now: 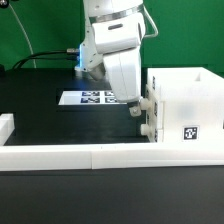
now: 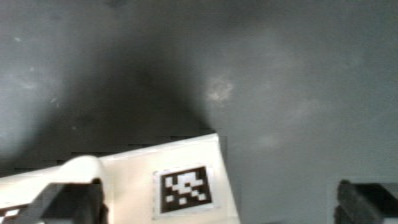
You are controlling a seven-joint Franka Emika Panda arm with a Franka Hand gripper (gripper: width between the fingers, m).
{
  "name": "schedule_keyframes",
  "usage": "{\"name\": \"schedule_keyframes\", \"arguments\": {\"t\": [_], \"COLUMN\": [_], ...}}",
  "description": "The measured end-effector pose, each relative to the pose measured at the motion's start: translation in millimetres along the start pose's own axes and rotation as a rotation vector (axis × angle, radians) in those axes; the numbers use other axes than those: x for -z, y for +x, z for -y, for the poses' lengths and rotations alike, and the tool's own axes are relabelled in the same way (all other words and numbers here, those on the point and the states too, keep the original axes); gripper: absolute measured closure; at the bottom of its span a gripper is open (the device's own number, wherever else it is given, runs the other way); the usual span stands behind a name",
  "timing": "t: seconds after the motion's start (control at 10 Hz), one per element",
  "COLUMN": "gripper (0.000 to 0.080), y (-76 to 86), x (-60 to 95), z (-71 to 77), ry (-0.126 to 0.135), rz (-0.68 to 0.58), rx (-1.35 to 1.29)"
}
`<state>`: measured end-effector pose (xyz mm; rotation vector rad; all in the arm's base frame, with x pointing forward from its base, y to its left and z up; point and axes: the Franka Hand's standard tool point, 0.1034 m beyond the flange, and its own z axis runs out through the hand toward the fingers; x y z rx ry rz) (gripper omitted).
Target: Assemble drawer
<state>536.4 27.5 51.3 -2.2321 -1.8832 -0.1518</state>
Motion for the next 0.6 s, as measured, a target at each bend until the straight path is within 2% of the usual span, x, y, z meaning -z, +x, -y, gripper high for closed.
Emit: {"name": "schedule_keyframes", "arguments": {"t": [0.2, 0.6], "gripper": [0.0151, 0.0151], "y": [-6.1, -6.4], "x": [0.7, 0.2], "z": [-0.5, -0.3], "ry": [0.000, 0.000], "rz": [0.001, 0.001], "rx": [-0.014, -0.015]}}
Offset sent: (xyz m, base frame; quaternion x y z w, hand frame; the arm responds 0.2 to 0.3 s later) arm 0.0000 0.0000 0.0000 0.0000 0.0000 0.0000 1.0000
